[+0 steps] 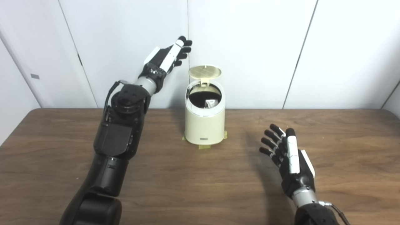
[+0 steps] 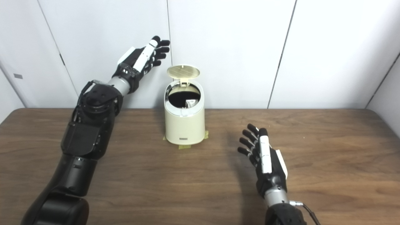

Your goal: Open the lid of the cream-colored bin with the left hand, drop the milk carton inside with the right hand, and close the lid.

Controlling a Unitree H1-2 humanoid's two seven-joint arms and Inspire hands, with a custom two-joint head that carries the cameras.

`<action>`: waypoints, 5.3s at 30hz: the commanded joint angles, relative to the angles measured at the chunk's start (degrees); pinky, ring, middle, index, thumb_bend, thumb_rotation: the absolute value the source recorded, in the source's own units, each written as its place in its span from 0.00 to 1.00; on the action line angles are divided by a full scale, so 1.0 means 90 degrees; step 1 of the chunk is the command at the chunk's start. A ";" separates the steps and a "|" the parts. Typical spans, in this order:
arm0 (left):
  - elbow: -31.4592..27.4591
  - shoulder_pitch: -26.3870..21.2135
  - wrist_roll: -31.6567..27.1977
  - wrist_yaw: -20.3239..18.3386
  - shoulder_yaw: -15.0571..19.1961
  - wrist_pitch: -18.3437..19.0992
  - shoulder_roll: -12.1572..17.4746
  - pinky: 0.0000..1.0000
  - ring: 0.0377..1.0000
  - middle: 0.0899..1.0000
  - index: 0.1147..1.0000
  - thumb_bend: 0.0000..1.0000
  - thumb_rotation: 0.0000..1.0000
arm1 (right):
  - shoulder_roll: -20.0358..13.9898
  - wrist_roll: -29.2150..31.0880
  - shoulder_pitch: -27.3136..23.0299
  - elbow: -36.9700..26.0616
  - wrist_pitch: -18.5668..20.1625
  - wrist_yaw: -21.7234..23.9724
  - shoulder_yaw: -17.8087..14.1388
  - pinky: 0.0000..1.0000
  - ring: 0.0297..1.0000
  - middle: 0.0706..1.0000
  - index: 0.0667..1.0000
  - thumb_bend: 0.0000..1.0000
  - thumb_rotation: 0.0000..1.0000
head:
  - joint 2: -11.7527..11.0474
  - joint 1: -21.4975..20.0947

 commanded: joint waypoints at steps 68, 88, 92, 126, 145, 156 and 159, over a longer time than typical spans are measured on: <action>-0.1602 0.1044 0.6219 -0.0478 -0.2918 -0.3305 0.1906 0.97 0.91 0.85 0.82 0.48 1.00 | 0.0082 -0.0523 -0.0421 0.0147 -0.0198 -0.0331 0.0288 0.66 0.67 0.69 0.79 0.55 1.00 | 0.0338 -0.0285; -0.1602 0.1093 0.7161 -0.0981 -0.3229 -0.3453 0.1940 0.91 0.88 0.82 0.79 0.52 1.00 | 0.0134 -0.0677 -0.0451 -0.0001 -0.0095 -0.0385 0.0312 0.64 0.67 0.69 0.78 0.55 1.00 | 0.0435 -0.0343; -0.1787 0.1254 0.6154 -0.0934 -0.2538 -0.3125 0.1757 0.91 0.87 0.83 0.81 0.50 1.00 | 0.0125 -0.0774 -0.0465 0.0017 -0.0133 -0.0413 0.0346 0.62 0.66 0.68 0.78 0.54 1.00 | 0.0431 -0.0392; -0.3678 0.4545 -0.0992 0.0166 0.1391 -0.0330 -0.0623 1.00 1.00 0.99 1.00 0.46 1.00 | -0.0236 -0.0398 -0.0232 -0.0373 -0.0231 0.0199 0.0529 0.87 0.90 0.90 0.89 0.57 1.00 | 0.0530 -0.0444; -0.4118 0.5039 -0.0913 0.0379 0.0882 -0.0636 -0.0653 1.00 1.00 1.00 1.00 0.48 1.00 | -0.0525 -0.0147 0.0085 -0.0317 -0.0476 0.0585 0.0618 1.00 1.00 1.00 1.00 0.65 1.00 | 0.0630 -0.0271; -0.4027 0.5049 -0.0872 0.0649 0.0869 -0.0799 -0.0689 1.00 1.00 1.00 1.00 0.50 1.00 | -0.0360 0.0186 0.0128 -0.0318 -0.0617 0.0500 0.0383 1.00 1.00 1.00 1.00 0.62 1.00 | 0.0567 -0.0283; -0.3958 0.4973 -0.0880 0.0689 0.0873 -0.0836 -0.0684 1.00 1.00 1.00 1.00 0.50 1.00 | -0.0362 0.0183 0.0067 -0.0264 -0.0643 0.0476 0.0333 1.00 1.00 1.00 1.00 0.62 1.00 | 0.0500 -0.0346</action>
